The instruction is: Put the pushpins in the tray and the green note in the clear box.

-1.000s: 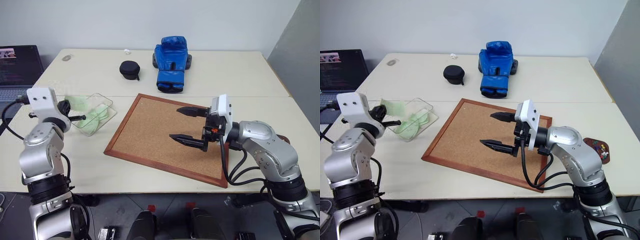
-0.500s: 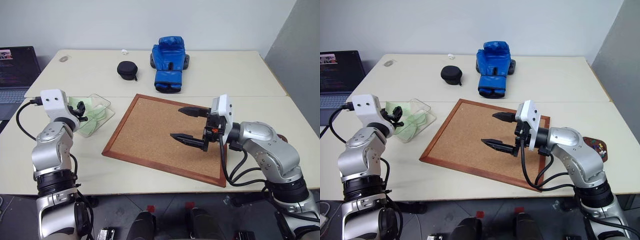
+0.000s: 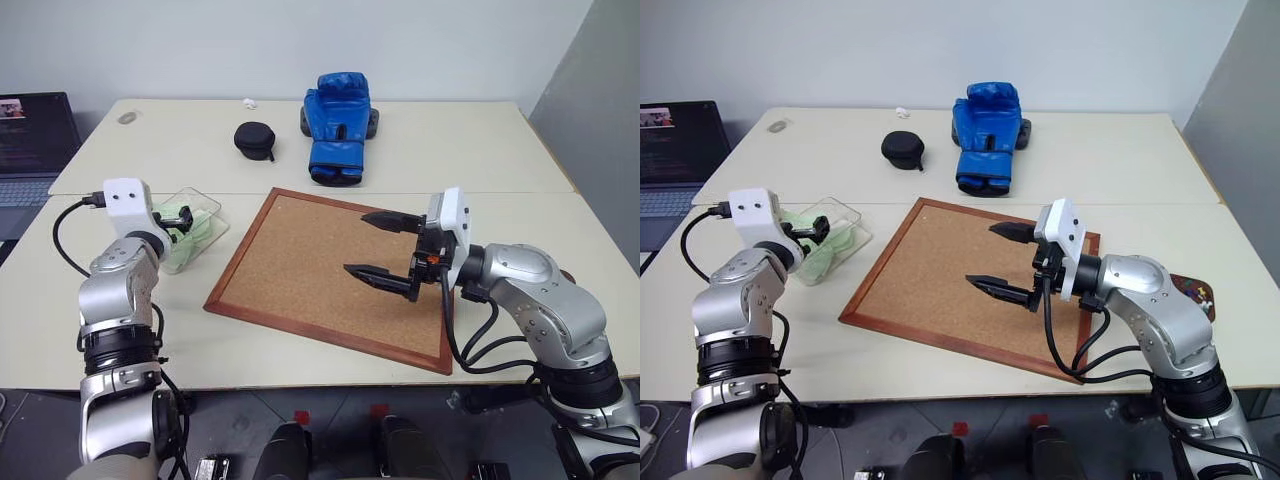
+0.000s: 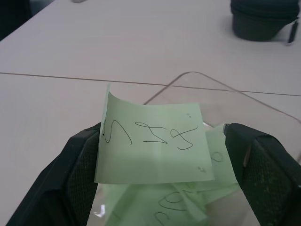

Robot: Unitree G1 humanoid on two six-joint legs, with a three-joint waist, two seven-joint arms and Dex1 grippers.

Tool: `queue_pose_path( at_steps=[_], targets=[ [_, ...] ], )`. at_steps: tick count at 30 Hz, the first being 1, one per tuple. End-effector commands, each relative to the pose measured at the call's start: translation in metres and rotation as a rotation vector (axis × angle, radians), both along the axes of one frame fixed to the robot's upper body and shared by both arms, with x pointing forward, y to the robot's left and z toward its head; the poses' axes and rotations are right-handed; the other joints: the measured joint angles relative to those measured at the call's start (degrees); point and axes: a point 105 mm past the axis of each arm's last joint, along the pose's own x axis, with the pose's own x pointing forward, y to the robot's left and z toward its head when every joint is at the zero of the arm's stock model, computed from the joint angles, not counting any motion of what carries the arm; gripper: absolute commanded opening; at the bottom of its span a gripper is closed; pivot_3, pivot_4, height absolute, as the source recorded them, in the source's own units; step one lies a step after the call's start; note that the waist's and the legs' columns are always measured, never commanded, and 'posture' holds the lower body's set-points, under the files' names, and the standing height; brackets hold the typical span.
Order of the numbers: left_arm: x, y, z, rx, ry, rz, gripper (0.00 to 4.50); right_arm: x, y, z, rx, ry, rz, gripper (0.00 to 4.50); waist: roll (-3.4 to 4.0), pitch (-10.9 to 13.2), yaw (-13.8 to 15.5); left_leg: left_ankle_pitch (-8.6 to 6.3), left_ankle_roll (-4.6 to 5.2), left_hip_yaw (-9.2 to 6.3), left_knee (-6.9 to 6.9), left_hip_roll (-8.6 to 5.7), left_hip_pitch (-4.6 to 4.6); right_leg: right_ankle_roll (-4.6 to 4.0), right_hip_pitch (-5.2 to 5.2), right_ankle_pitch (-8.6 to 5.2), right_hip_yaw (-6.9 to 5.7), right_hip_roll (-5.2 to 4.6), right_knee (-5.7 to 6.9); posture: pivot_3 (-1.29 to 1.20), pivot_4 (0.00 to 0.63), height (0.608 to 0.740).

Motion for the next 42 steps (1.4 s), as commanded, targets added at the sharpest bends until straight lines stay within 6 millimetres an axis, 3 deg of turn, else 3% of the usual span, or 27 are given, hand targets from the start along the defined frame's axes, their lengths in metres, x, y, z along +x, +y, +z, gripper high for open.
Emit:
queue_pose_path(
  at_steps=[1,16,26,33,42],
  targets=[
    [-0.003,0.014,0.011,0.06,-0.014,0.059,4.15,-0.006,-0.002,0.013,0.02,-0.051,0.004,4.5,0.0,0.0,0.05,0.0,0.0,-0.01,0.0,0.01,0.0,0.0,0.0,0.0,-0.01,0.0,0.01,0.0,0.15,0.74],
    [-0.002,0.022,0.014,0.241,0.044,0.047,4.15,-0.005,-0.002,0.013,0.021,-0.051,-0.004,4.5,0.0,0.0,0.13,0.0,0.0,-0.03,0.0,0.0,-0.01,0.0,0.0,0.0,-0.02,-0.01,0.01,0.0,0.15,0.74],
    [0.007,0.0,0.01,0.236,0.049,-0.081,4.15,-0.005,-0.001,0.013,0.022,-0.051,-0.006,4.5,0.0,0.0,0.15,0.0,0.0,-0.02,0.0,-0.01,-0.02,0.0,0.0,0.0,-0.03,-0.01,0.01,0.0,0.15,0.74],
    [0.007,0.011,-0.002,0.262,0.122,-0.051,4.15,-0.005,0.0,0.013,0.024,-0.055,-0.008,4.5,0.0,0.0,0.11,0.0,0.0,-0.02,0.0,0.0,-0.01,0.0,0.0,0.0,-0.03,0.0,0.02,0.0,0.15,0.74],
    [0.009,0.023,0.01,0.279,0.086,0.012,4.15,-0.005,-0.001,0.013,0.023,-0.058,-0.014,4.5,0.0,0.0,0.12,0.0,0.0,-0.02,0.0,-0.01,-0.02,0.0,0.0,0.0,-0.03,0.0,0.02,0.0,0.15,0.74]
  ],
)
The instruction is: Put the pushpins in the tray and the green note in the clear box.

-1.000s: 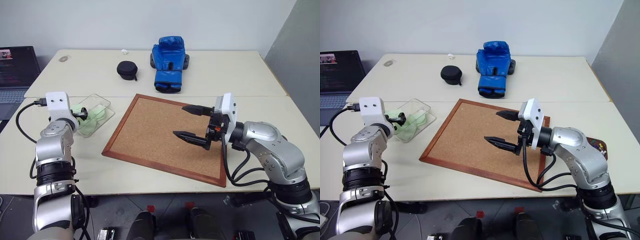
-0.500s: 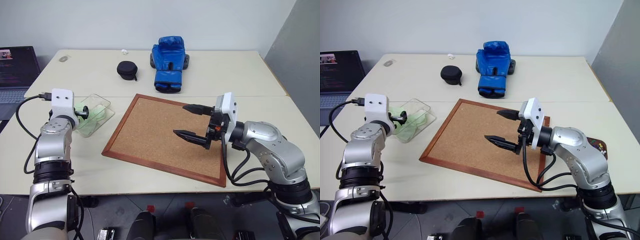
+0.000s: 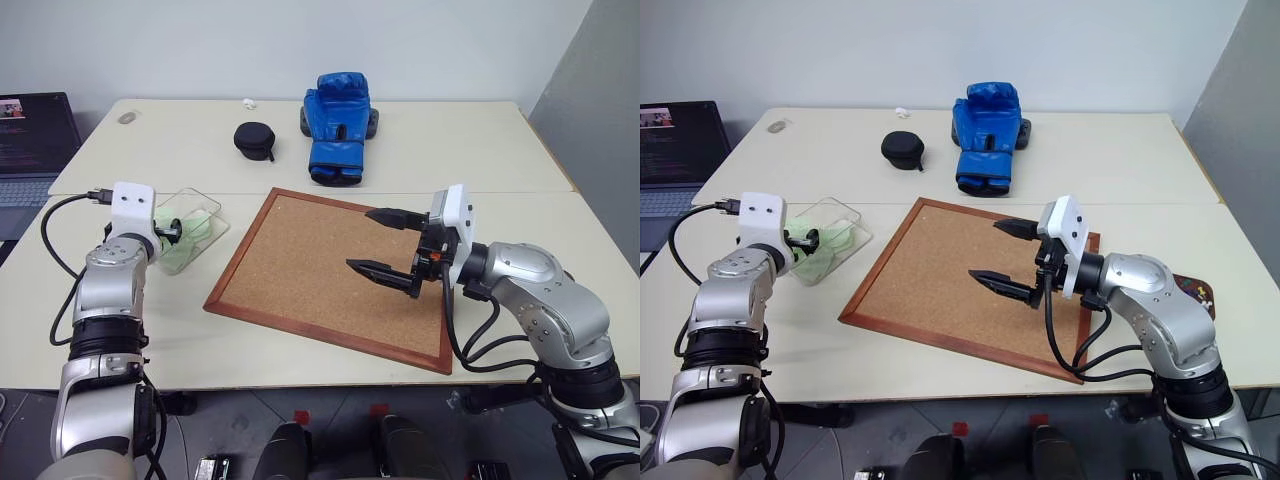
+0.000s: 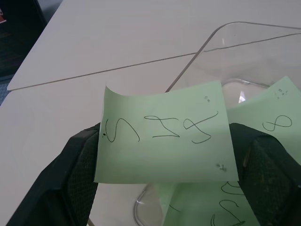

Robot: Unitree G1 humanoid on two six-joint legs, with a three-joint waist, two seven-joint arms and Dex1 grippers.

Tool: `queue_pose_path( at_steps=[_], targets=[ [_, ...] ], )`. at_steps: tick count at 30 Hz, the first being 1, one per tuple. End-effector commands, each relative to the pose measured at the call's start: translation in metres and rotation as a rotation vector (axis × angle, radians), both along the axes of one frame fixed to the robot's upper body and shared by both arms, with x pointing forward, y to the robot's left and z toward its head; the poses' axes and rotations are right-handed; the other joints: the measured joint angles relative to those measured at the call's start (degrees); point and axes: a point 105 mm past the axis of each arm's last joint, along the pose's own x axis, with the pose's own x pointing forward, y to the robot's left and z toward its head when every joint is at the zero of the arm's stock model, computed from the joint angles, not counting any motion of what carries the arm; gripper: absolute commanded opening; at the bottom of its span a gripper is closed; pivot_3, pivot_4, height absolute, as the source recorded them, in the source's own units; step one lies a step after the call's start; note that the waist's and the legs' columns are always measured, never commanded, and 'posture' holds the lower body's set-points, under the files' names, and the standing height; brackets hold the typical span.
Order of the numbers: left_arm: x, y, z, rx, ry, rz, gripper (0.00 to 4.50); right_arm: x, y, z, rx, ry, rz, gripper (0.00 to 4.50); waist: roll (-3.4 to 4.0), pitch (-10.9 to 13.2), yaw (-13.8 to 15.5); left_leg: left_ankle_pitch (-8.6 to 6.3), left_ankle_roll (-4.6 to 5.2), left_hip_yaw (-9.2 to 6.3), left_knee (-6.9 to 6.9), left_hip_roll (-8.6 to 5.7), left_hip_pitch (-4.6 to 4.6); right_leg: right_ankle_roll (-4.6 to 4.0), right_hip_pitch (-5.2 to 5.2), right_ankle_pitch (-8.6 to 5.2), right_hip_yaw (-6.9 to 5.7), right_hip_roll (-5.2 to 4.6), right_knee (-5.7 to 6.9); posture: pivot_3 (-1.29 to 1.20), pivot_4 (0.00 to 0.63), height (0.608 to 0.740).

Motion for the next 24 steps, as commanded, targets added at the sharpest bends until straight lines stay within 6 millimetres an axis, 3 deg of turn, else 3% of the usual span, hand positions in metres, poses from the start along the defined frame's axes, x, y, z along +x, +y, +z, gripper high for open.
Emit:
queue_pose_path(
  at_steps=[1,7,15,23,24],
  targets=[
    [0.001,0.008,0.024,0.057,-0.066,0.03,4.15,-0.007,0.001,0.011,0.014,-0.056,0.012,4.5,0.0,0.0,0.0,0.0,0.0,0.0,0.0,0.0,0.0,0.0,0.0,0.0,0.0,0.0,0.0,0.0,0.15,0.74],
    [0.001,0.008,0.027,0.067,-0.075,0.028,4.15,-0.006,-0.001,0.012,0.013,-0.057,0.006,4.5,0.0,0.0,0.0,0.0,0.0,0.0,0.0,0.0,0.0,0.0,0.0,0.0,0.0,0.0,0.0,0.0,0.15,0.74],
    [0.007,-0.018,0.036,0.008,-0.156,-0.093,4.15,-0.005,-0.001,0.012,0.012,-0.06,0.004,4.5,0.0,0.0,0.06,0.0,0.0,-0.01,0.0,0.0,-0.02,0.0,0.0,0.0,0.0,0.0,-0.01,0.0,0.15,0.74],
    [0.006,-0.025,0.041,-0.001,-0.172,-0.13,4.15,-0.004,0.0,0.012,0.013,-0.064,0.005,4.5,0.0,0.0,-0.04,0.0,0.0,0.0,0.0,0.01,-0.01,0.0,-0.01,0.0,0.0,-0.01,0.0,0.0,0.15,0.74],
    [0.006,-0.027,0.04,-0.003,-0.162,-0.139,3.98,-0.004,0.0,0.013,0.013,-0.064,0.005,4.5,0.0,0.0,-0.03,0.0,0.0,0.0,0.0,0.01,-0.01,0.0,-0.01,0.0,0.0,0.0,0.0,0.0,0.15,0.74]
  ],
)
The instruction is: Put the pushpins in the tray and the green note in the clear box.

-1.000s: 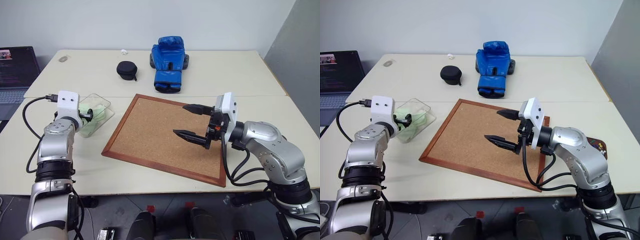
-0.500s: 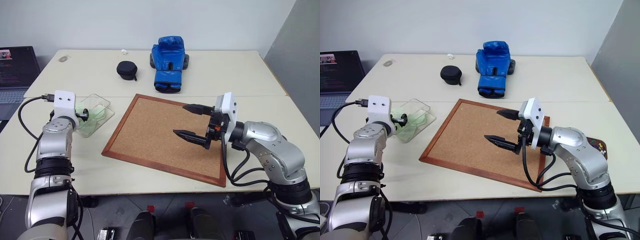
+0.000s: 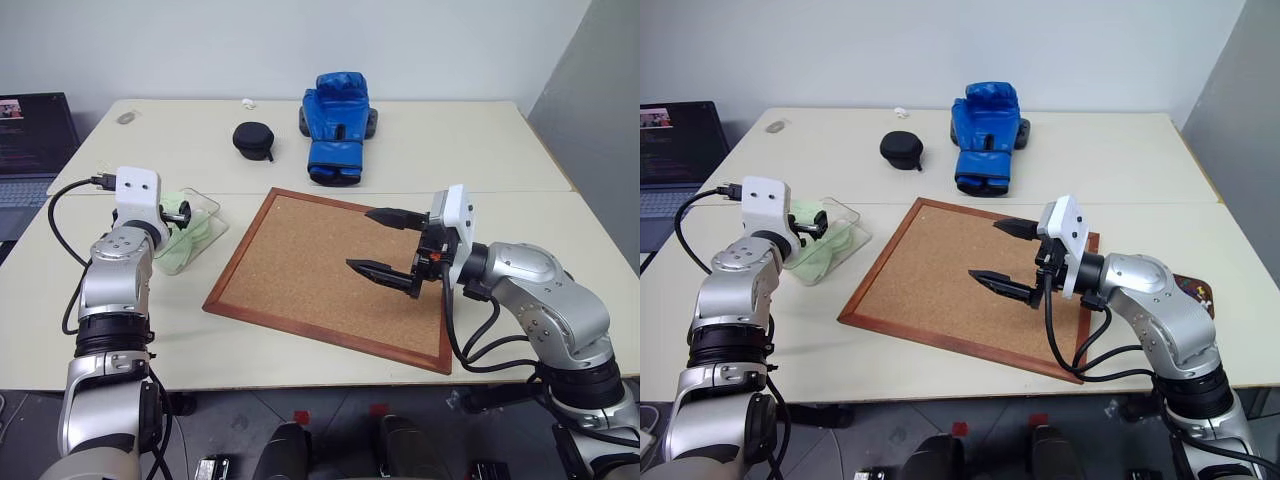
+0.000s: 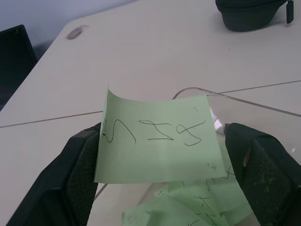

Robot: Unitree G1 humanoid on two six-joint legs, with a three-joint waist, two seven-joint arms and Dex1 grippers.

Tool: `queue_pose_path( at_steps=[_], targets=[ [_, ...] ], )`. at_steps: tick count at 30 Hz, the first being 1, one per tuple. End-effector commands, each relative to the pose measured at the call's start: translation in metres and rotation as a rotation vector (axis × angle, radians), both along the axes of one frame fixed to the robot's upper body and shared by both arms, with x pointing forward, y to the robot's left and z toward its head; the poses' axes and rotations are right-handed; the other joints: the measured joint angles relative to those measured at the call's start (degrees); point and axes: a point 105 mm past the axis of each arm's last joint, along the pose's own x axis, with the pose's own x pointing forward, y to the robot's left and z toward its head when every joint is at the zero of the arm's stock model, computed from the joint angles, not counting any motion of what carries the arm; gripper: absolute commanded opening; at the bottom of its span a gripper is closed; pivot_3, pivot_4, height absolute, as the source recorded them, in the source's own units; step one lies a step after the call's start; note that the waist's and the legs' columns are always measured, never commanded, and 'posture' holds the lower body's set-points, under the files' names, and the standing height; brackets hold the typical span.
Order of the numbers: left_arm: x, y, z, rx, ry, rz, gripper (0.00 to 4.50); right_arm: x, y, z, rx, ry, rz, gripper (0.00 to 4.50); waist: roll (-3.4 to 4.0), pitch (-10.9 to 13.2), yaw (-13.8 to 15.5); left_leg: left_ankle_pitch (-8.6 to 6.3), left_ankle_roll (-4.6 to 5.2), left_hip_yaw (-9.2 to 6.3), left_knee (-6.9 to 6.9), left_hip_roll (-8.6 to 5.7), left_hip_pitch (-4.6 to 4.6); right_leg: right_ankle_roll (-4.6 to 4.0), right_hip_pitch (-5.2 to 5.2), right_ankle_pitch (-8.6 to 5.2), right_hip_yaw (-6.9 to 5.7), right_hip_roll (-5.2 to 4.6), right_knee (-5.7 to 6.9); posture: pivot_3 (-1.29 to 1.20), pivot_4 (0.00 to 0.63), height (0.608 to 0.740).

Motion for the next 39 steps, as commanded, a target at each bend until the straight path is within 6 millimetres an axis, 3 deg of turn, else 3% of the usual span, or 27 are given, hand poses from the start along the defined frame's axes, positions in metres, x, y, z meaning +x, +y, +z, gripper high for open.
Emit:
queue_pose_path(
  at_steps=[1,11,17,18,30,36,39],
  targets=[
    [-0.002,-0.004,0.014,0.017,-0.035,-0.036,3.8,-0.004,0.0,0.012,0.015,-0.06,0.006,4.5,0.0,0.0,0.01,0.0,0.0,0.0,0.0,0.0,0.0,0.0,0.0,0.0,0.0,0.0,0.0,0.0,0.15,0.74],
    [-0.003,-0.007,0.014,-0.017,-0.025,-0.027,1.88,-0.004,0.0,0.013,0.014,-0.062,0.004,4.5,0.0,0.0,0.03,0.0,0.0,0.0,0.0,-0.01,-0.01,0.0,0.0,0.0,0.0,0.01,0.0,0.0,0.15,0.74],
    [-0.003,-0.008,0.012,-0.015,-0.015,-0.032,1.88,-0.003,-0.001,0.013,0.015,-0.062,0.003,4.5,0.0,0.0,0.02,0.0,0.0,0.0,0.0,0.0,0.0,0.0,0.0,0.0,0.0,0.01,0.0,0.0,0.15,0.74],
    [-0.003,-0.009,0.012,-0.015,-0.014,-0.033,2.23,-0.003,-0.001,0.013,0.015,-0.061,0.003,4.5,0.0,0.0,0.02,0.0,0.0,0.0,0.0,-0.01,0.0,0.0,0.0,0.0,0.0,0.01,0.0,0.0,0.15,0.74],
    [-0.01,-0.021,0.021,-0.048,-0.051,-0.13,4.35,-0.005,-0.004,0.012,0.01,-0.06,-0.002,4.5,0.0,0.0,0.02,0.0,0.0,0.0,0.0,-0.01,-0.01,0.0,0.0,0.0,0.01,0.01,-0.01,0.0,0.15,0.74],
    [-0.024,-0.03,0.026,-0.071,-0.077,-0.219,4.45,-0.008,-0.018,0.01,-0.012,-0.053,-0.047,4.5,0.0,0.0,0.04,0.0,0.0,0.01,-0.01,0.01,-0.01,0.0,0.01,0.0,0.02,0.0,-0.03,0.0,0.15,0.74],
    [-0.041,-0.061,0.02,-0.121,-0.072,-0.355,4.45,-0.004,-0.037,0.002,-0.06,-0.052,-0.196,4.5,0.0,0.0,0.1,0.0,0.0,0.01,-0.01,0.02,-0.02,0.0,0.01,0.0,0.03,-0.05,-0.05,0.0,0.15,0.74]
  ],
)
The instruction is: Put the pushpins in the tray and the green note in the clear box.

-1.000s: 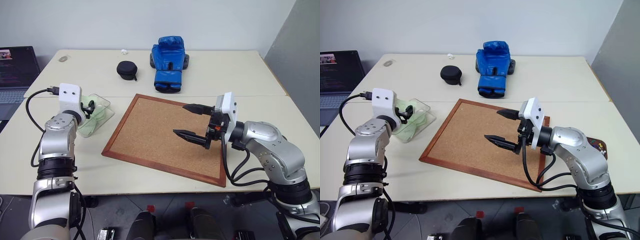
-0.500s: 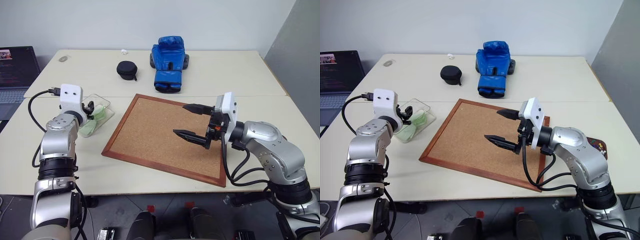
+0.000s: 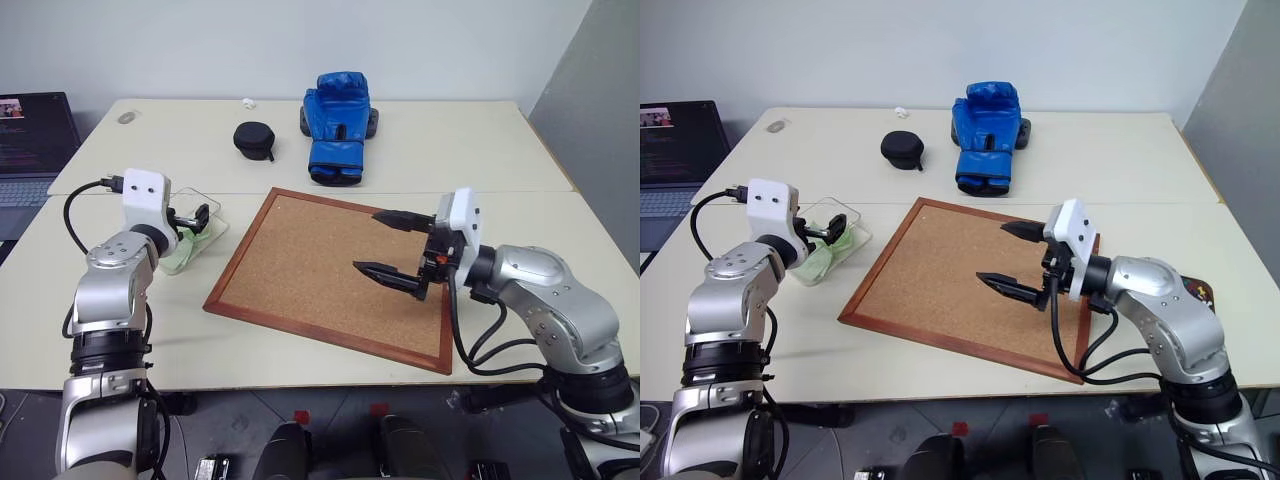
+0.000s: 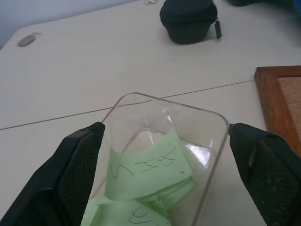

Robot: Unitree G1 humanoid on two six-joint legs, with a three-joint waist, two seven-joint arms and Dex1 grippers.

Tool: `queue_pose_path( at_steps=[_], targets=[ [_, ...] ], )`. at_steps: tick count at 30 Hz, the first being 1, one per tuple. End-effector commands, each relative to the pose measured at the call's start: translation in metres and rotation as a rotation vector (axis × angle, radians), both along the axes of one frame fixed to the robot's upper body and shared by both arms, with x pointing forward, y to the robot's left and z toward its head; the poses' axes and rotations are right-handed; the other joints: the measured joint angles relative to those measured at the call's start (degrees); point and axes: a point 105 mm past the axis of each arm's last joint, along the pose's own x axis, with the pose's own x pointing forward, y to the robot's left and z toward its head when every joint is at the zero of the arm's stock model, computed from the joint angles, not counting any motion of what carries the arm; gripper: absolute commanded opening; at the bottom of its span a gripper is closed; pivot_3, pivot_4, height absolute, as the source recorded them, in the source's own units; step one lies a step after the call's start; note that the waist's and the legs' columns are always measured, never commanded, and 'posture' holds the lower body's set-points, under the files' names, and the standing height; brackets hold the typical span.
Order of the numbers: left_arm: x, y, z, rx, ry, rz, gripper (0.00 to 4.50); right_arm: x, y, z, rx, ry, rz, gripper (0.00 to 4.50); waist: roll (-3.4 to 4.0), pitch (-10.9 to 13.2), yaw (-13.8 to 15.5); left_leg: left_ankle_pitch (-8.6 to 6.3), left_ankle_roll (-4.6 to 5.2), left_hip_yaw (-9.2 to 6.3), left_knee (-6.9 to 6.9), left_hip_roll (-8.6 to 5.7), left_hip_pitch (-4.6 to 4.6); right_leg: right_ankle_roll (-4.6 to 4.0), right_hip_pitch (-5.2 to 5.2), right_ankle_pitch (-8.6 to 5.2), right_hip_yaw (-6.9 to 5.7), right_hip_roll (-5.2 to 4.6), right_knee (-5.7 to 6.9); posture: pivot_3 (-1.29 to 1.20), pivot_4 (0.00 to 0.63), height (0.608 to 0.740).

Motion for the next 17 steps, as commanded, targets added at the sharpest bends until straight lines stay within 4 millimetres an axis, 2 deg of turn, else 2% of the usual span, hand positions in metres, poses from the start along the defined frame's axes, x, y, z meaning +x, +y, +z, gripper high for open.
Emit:
queue_pose_path(
  at_steps=[1,8,11,17],
  targets=[
    [-0.023,-0.038,0.013,-0.05,-0.057,-0.172,4.45,-0.001,-0.022,0.004,-0.032,-0.054,-0.173,4.5,0.0,0.0,0.05,0.0,0.0,-0.01,0.0,0.0,0.0,0.0,0.0,0.0,0.0,-0.03,0.01,0.0,0.15,0.74],
    [-0.055,-0.082,-0.007,-0.098,-0.072,-0.234,4.45,0.006,-0.061,-0.017,-0.064,-0.12,-0.62,4.5,-0.02,-0.01,0.19,0.0,-0.02,-0.05,-0.01,0.01,-0.03,0.0,0.06,0.0,0.12,-0.11,-0.06,0.0,0.15,0.74],
    [-0.061,-0.089,-0.02,-0.148,-0.081,-0.174,4.45,0.002,-0.068,-0.027,-0.049,-0.141,-0.778,4.5,-0.01,-0.01,0.15,0.0,-0.02,0.0,-0.01,0.02,0.01,0.01,0.06,0.0,0.15,-0.07,-0.03,0.0,0.15,0.74],
    [-0.068,-0.097,-0.04,-0.202,-0.065,-0.086,4.45,-0.005,-0.071,-0.044,0.006,-0.102,-0.913,4.5,-0.01,-0.03,0.09,0.0,-0.03,0.1,-0.02,0.02,0.11,0.01,0.1,-0.01,0.16,0.07,-0.02,0.0,0.15,0.74]
  ],
)
